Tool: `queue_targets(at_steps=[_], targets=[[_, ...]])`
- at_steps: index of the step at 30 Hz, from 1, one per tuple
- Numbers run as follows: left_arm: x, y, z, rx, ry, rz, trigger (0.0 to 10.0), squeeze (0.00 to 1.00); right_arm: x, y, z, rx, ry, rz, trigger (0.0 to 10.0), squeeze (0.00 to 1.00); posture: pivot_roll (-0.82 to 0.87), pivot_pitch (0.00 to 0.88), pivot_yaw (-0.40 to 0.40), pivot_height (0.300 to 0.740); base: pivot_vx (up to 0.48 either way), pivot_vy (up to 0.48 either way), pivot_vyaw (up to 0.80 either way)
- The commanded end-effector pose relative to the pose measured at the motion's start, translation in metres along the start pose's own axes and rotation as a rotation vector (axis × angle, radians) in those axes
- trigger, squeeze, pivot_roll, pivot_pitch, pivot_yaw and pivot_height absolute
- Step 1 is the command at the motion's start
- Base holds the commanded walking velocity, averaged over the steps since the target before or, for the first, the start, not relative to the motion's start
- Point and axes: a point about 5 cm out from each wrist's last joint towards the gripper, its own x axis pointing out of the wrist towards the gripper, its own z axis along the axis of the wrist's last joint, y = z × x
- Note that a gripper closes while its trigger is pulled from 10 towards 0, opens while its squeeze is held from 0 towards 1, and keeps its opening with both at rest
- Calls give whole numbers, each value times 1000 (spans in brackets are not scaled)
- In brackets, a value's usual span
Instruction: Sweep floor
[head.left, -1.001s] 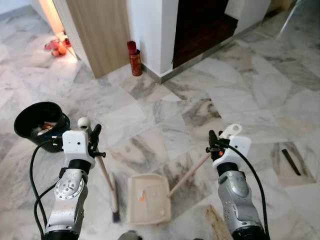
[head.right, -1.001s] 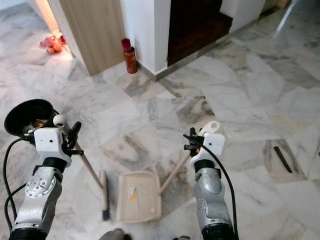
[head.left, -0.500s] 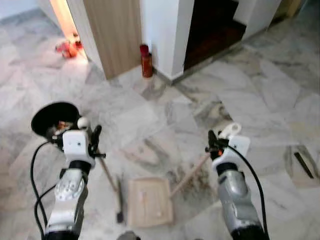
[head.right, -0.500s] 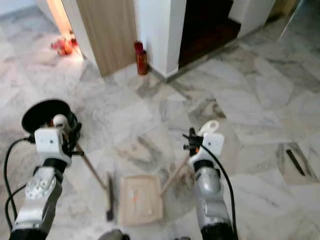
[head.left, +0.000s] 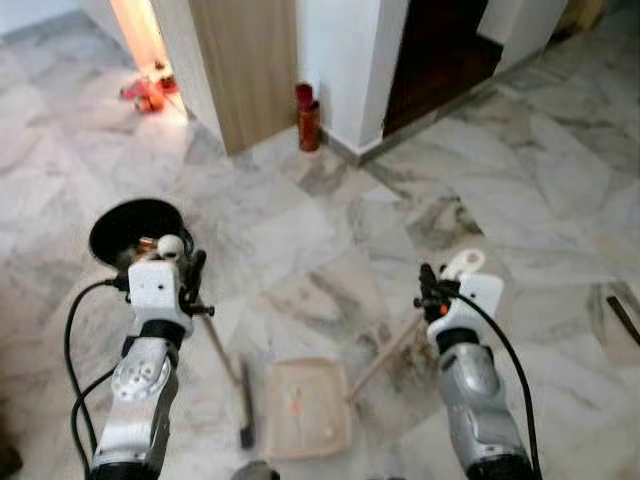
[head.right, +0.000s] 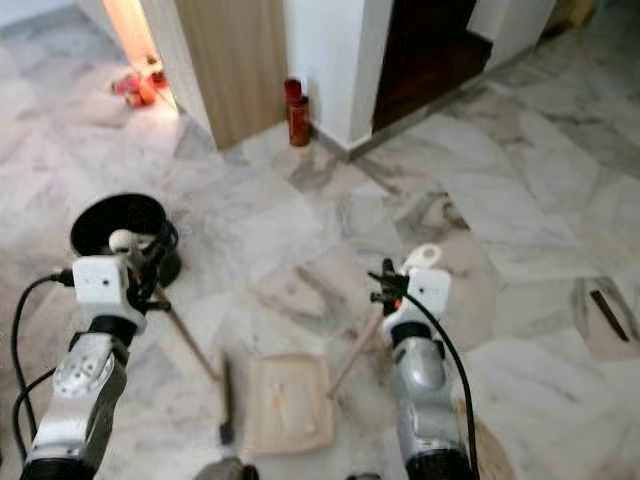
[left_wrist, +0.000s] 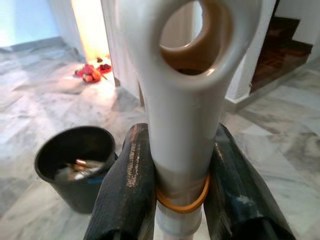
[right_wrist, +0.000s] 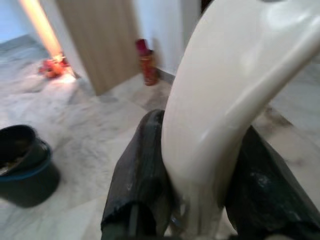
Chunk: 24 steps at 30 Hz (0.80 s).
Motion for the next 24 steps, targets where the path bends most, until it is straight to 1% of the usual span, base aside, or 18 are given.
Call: queue_targets(at_steps=[1, 7, 23, 24], targets=[[0, 2, 7, 32, -27, 1, 10000, 0, 1, 2, 6, 37, -29, 1, 10000, 0, 130, 176, 9, 740, 0, 304, 0], [1, 2, 7, 32, -27, 2, 10000, 0, 1, 2, 5, 39, -27, 1, 10000, 0, 131, 179, 10, 740, 0, 275, 0], [1, 1, 7, 42, -26, -8, 10000, 0, 1, 3, 5, 33, -29, 4, 10000, 0, 132, 172, 12, 740, 0, 0, 0], [1, 1, 7, 42, -27, -8, 10000, 0, 1, 3, 5, 33, -31, 8, 10000, 0, 131, 171, 12, 740, 0, 0, 425]])
